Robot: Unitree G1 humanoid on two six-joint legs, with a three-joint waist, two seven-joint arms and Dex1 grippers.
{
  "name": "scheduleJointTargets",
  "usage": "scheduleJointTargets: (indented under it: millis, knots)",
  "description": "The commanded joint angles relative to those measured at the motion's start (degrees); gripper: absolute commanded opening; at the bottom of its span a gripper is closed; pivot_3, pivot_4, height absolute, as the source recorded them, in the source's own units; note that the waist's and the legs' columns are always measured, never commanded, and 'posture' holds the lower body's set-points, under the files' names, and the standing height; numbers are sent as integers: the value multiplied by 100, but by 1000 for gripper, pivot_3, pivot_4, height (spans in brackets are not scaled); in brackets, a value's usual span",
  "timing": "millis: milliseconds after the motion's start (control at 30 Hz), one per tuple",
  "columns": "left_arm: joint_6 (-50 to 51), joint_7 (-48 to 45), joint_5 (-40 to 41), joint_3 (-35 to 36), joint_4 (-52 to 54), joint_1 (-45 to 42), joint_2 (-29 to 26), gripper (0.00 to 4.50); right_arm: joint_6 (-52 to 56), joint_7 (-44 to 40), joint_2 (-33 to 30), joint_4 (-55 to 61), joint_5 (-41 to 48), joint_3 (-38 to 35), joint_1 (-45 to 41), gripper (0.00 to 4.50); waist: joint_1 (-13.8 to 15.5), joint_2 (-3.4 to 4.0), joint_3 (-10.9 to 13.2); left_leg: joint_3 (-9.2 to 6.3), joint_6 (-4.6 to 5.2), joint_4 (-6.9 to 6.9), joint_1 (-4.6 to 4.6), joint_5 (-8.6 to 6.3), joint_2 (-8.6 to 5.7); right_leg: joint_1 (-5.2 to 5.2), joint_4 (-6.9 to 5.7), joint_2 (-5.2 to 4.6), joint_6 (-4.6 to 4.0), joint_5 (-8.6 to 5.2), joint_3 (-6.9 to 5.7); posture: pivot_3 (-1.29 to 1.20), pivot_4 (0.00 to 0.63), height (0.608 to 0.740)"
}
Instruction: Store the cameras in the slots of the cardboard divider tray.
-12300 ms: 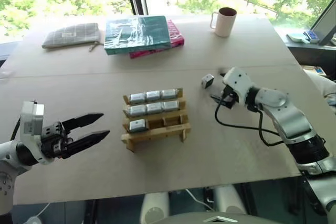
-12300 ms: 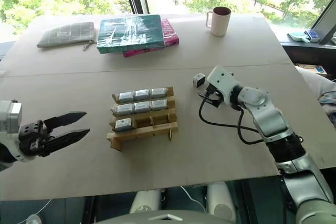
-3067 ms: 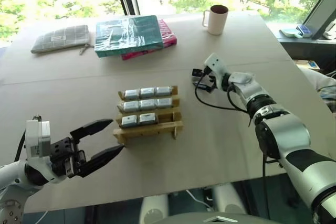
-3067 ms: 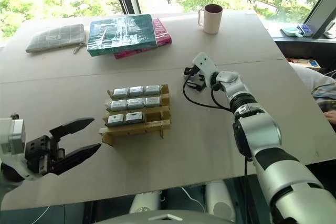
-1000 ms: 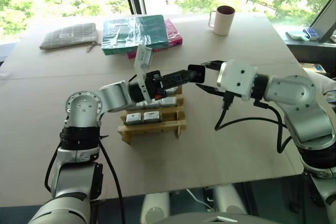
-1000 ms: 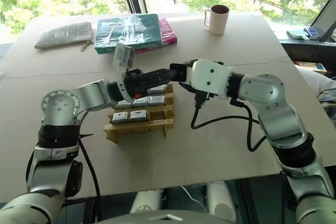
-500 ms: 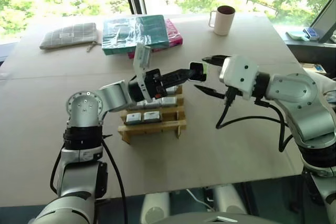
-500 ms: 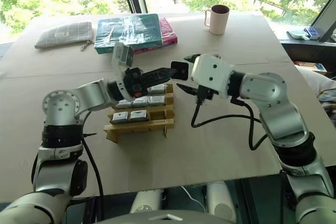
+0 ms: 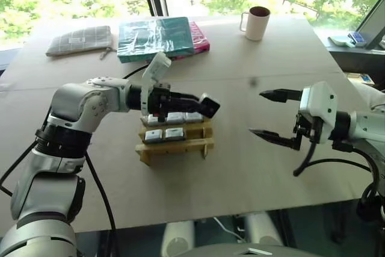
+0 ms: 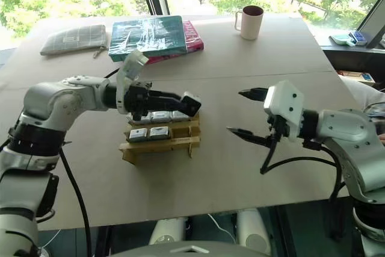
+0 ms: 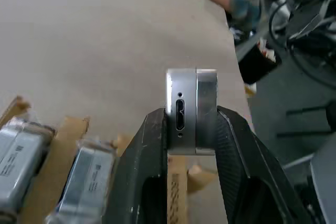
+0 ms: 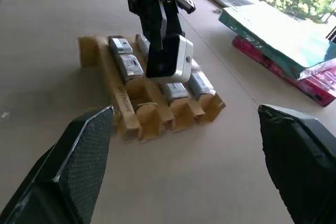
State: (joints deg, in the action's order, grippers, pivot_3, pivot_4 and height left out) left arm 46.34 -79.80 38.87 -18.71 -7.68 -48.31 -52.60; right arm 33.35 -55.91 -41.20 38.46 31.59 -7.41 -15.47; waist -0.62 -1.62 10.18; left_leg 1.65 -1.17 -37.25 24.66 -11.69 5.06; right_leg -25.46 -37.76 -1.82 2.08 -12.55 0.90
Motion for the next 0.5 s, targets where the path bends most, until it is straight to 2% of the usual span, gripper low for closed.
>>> scheduleJointTargets:
  millis: [33, 300, 500]
  knots:
    - [-533, -660, -671, -261, -158, -232, -75, 659, -198, 82, -44, 166, 73, -72, 82, 4354, 6, 0, 0, -2, 0, -3, 1, 0, 0, 0, -1, 0, 0, 0, 0, 0, 150, 740]
    - [-1227, -1159, -1877, -626, -672, -333, 60, 659, -408, 307, -49, 194, -31, 74, 292, 4354, 12, 0, 0, -2, 1, -6, 11, 0, 0, -3, 0, 2, 1, -1, 3, 0, 150, 740]
    - [-1520, -1037, -2475, -610, -670, -399, 222, 659, -538, 375, -132, 221, -118, 100, 417, 4354, 1, 0, 0, -1, 1, -8, 5, 0, 0, -3, -8, 3, 1, -1, 8, 0, 150, 740]
